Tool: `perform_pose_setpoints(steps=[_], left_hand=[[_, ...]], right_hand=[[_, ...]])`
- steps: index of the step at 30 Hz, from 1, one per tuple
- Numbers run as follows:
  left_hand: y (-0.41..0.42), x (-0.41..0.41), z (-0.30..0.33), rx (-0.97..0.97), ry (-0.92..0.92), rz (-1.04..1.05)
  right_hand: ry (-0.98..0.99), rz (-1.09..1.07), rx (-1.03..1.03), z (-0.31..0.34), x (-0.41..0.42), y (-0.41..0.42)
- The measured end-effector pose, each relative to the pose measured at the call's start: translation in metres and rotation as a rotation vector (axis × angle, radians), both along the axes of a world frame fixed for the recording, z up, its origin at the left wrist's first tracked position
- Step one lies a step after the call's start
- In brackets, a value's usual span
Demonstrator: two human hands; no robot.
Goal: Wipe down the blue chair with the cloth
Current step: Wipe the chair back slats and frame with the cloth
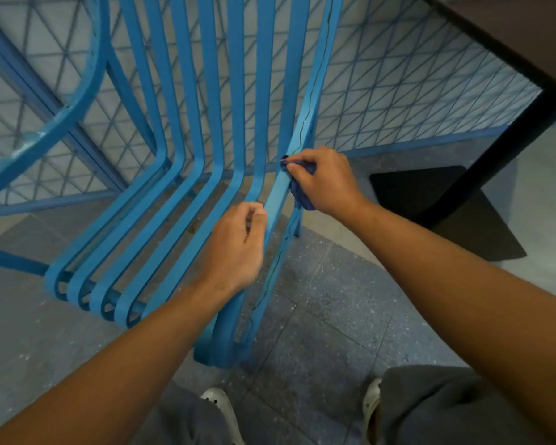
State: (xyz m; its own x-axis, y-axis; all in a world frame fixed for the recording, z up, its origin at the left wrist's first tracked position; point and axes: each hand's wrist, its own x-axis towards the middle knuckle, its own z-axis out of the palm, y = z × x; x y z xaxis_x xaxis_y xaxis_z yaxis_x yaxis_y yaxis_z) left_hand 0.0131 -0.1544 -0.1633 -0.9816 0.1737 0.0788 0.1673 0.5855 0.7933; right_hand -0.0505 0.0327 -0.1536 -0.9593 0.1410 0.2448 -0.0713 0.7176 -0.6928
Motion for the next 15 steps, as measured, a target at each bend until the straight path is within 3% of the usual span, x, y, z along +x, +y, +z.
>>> perform_pose_setpoints(steps=[8, 15], left_hand=[[0.020, -0.036, -0.001, -0.067, -0.063, -0.015], [0.021, -0.031, 0.001, -0.008, -0.088, 0.007]], right_hand=[[-0.083, 0.137, 0.168, 0.001, 0.011, 0.000], [-0.044, -0.038, 0.065, 0.013, -0.026, 0.006]])
